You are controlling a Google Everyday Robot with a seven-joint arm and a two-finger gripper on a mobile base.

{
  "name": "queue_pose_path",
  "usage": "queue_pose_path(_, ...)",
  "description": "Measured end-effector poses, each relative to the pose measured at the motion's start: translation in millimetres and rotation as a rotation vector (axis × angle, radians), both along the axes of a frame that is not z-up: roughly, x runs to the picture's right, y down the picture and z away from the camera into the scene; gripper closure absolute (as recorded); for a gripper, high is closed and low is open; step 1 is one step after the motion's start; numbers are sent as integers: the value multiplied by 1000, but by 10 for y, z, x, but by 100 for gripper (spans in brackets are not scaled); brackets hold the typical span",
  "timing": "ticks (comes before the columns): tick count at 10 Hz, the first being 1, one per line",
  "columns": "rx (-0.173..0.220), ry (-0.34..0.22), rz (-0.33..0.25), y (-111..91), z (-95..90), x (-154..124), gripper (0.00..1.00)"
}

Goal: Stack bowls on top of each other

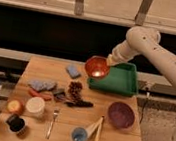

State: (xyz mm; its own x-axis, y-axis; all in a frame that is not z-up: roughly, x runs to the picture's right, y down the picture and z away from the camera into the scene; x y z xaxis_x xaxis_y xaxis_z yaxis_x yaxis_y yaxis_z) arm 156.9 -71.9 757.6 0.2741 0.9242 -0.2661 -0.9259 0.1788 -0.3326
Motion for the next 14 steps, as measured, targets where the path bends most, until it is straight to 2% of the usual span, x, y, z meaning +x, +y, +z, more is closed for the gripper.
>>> queue_pose_path(3,-70,101,85,394,-183,493,100)
queue_pose_path(4,-90,115,109,534,-231,590,100)
queue_pose_path(5,-96,119,117,581,-247,619,100)
queue_pose_path(11,-96,117,113,574,-233,573,100)
queue_pose_path(14,-107,152,167,717,-292,761,100)
